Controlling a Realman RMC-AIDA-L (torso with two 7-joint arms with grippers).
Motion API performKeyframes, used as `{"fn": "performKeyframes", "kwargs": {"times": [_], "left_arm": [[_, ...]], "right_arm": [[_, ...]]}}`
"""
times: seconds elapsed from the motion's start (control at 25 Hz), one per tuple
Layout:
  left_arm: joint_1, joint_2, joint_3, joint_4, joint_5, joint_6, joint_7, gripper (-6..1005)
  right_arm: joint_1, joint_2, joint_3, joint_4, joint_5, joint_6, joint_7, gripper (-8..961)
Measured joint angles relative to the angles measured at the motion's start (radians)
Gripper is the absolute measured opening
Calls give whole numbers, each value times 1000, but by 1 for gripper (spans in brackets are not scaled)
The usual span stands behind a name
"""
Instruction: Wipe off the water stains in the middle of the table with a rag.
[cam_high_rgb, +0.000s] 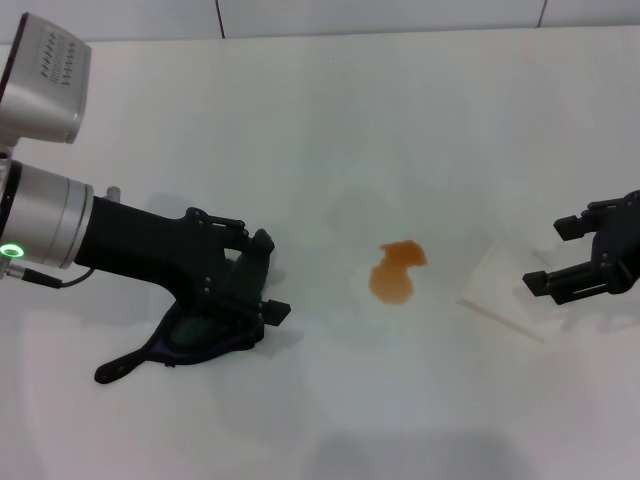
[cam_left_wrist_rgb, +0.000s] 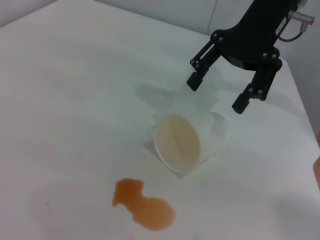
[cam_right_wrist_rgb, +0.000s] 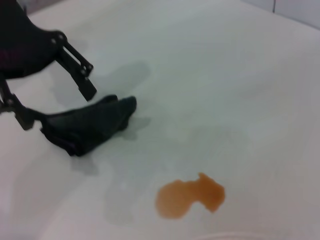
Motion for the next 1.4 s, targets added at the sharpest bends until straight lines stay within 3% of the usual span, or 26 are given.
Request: {"fn": "performKeyframes", "kwargs": {"times": [0.72, 1.4], "left_arm": [[0, 0, -2, 0, 4, -11, 4, 879], [-2, 2, -2, 0, 4, -24, 8, 879]], "right_arm": [[107, 1, -144, -49, -235, -34, 203, 868], [116, 3, -207, -14, -250, 4, 232, 868]]}}
